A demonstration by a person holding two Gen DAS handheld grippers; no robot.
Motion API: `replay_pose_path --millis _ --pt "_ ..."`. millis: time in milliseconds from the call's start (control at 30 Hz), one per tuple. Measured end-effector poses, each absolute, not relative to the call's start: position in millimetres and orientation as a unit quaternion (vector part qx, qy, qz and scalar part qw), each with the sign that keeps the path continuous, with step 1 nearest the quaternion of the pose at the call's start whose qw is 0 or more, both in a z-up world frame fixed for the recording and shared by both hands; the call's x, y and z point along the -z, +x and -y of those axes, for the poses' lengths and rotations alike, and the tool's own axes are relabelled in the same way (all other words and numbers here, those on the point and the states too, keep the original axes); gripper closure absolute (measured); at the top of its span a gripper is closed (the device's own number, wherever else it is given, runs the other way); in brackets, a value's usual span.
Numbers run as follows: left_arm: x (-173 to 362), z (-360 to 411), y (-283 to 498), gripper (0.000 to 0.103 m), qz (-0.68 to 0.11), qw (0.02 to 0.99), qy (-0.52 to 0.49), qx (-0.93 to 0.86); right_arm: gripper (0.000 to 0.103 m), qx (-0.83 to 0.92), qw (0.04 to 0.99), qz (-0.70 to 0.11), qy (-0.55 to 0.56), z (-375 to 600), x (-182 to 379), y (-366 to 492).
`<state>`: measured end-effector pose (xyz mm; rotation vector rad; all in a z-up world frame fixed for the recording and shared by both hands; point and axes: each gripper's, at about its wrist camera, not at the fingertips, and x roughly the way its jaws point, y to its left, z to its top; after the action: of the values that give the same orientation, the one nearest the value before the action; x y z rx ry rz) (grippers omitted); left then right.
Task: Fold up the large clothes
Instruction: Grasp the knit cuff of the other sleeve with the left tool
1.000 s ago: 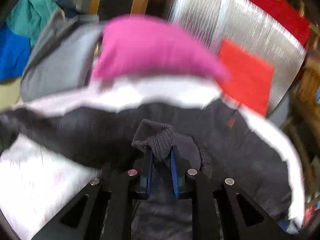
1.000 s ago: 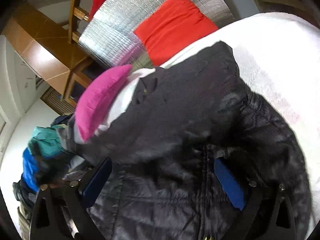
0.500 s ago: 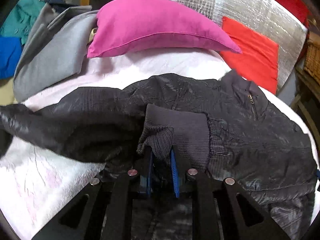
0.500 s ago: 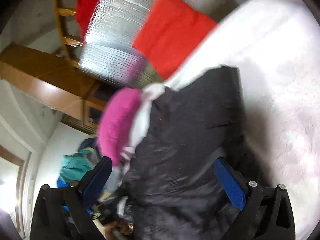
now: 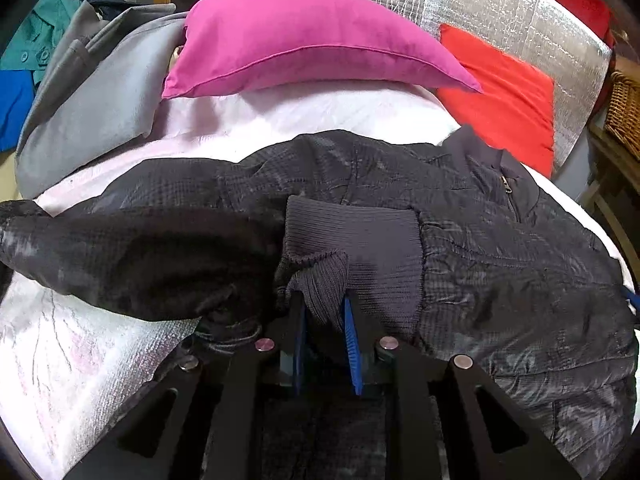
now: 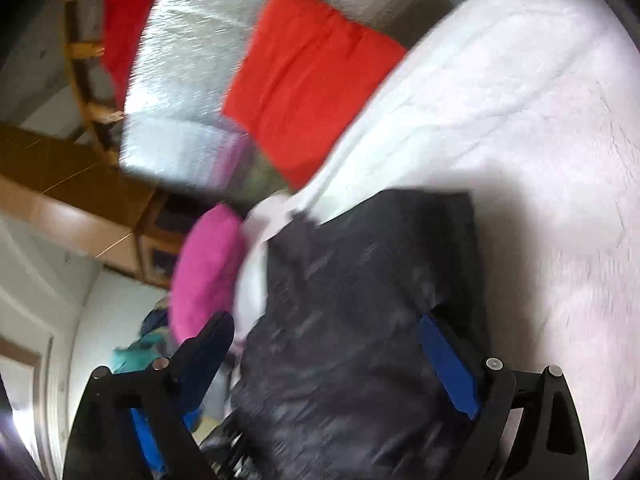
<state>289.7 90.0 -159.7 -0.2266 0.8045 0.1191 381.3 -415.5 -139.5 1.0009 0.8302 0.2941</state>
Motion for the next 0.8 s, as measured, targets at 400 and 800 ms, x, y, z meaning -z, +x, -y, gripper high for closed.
replay_pose_path --millis 400,800 --pt "162.1 -89.2 289.2 0.081 -0.387 0.914 -0.112 -0.055 0.006 -0.126 0.809 -0.355 0.451 417.6 131.4 398.3" --pt "150.5 -84.8 287.1 0.05 -0.414 0.902 -0.117 -0.046 0.006 -0.179 0.837 -0.384 0.347 358.6 88.4 335.1"
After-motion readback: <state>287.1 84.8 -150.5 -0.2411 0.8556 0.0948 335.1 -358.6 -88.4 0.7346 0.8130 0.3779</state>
